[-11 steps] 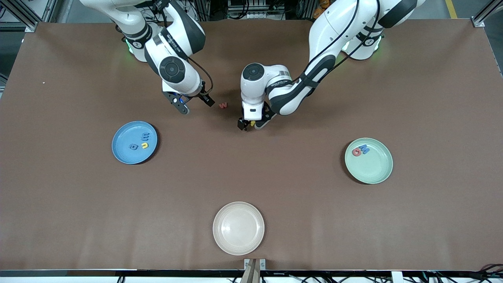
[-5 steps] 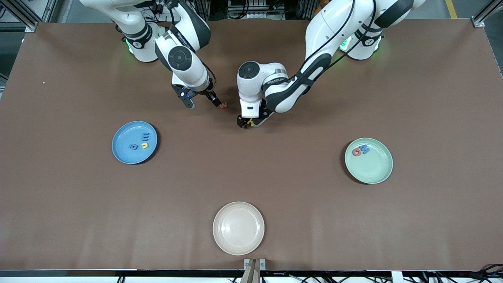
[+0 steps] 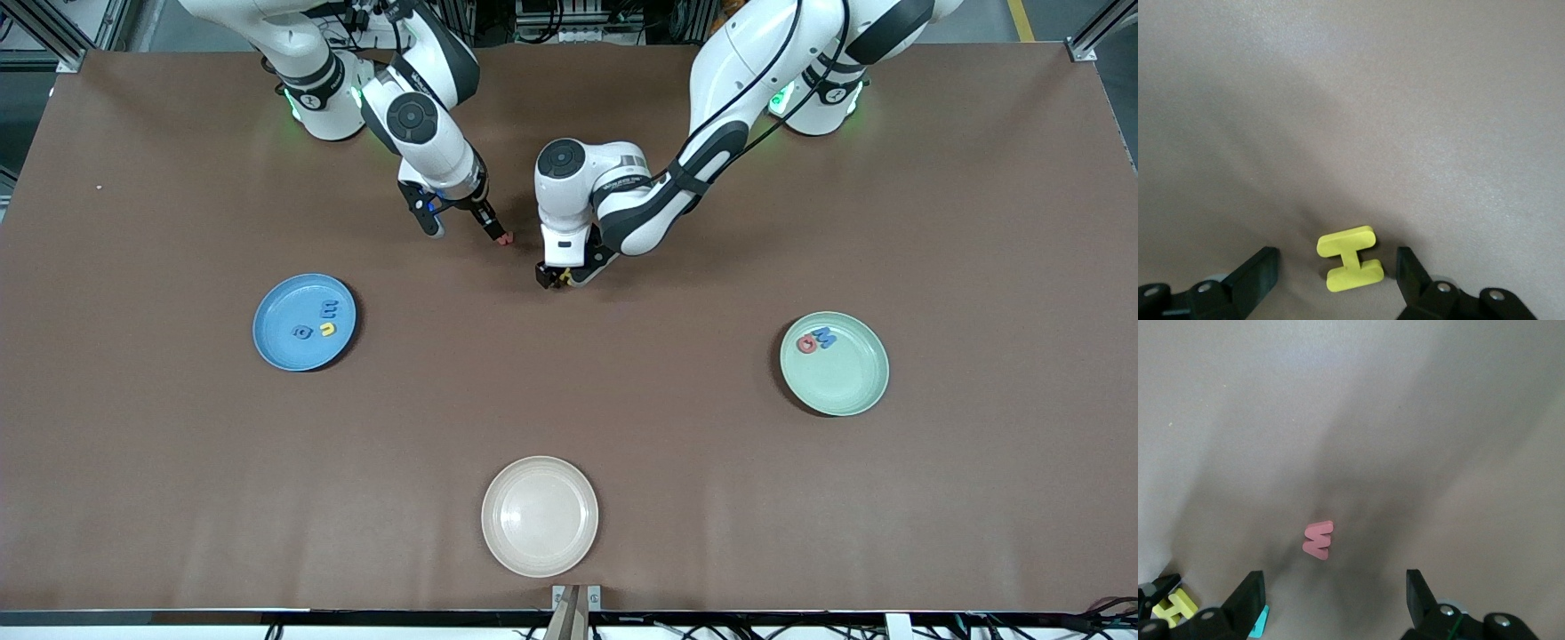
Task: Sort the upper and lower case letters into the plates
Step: 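Grasp the yellow 'H' with the left gripper while the right gripper grasps pink 'm'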
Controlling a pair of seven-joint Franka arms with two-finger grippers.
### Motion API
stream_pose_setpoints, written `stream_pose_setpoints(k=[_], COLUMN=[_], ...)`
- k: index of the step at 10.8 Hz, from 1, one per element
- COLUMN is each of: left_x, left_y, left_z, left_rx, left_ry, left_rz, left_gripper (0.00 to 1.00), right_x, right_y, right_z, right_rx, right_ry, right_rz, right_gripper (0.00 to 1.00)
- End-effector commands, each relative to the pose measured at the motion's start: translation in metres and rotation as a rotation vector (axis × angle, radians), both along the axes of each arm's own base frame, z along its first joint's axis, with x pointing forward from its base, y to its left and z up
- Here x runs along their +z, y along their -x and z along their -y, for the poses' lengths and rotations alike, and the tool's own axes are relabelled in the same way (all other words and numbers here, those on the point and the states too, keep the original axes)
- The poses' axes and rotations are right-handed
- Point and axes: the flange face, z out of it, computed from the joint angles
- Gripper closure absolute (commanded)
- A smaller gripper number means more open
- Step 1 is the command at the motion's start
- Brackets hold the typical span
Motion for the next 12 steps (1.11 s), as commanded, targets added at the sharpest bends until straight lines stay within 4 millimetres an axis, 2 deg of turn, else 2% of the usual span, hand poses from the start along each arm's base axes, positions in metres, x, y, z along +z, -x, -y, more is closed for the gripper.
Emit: stream_pose_setpoints(k=[1, 5, 6, 7, 9, 12], left_x=[-0.008, -0.004, -0.003, -0.002, -0.001, 0.000], left_y=[-0.001, -0.004, -0.007, -0.008, -0.008, -0.009], left_z=[0.002, 0.002, 0.000, 0.000, 0.001, 0.000], left_rx=[0.005, 0.005, 0.012, 0.015, 0.022, 0.023], left_ry=[-0.004, -0.002, 0.000, 0.003, 0.005, 0.006], left_rz=[-0.035, -0.032, -0.031, -0.033, -0.037, -0.036], left_gripper=[0.24, 0.28, 0.32, 0.41, 0.49, 0.51], right_x=[-0.012, -0.032, -0.038, -0.041, -0.048, -0.061], right_y=[0.005, 0.006, 0.009, 0.010, 0.010, 0.008], right_z=[-0.004, -0.006, -0.008, -0.009, -0.009, -0.006], right_rx=[-0.021, -0.030, -0.025, -0.026, -0.029, -0.028], right_ry=[-0.013, -0.038, -0.042, -0.046, -0.054, -0.061], right_rz=[0.001, -0.007, -0.012, -0.013, -0.016, -0.014], right_gripper=[0.10, 0.20, 0.23, 0.24, 0.28, 0.32])
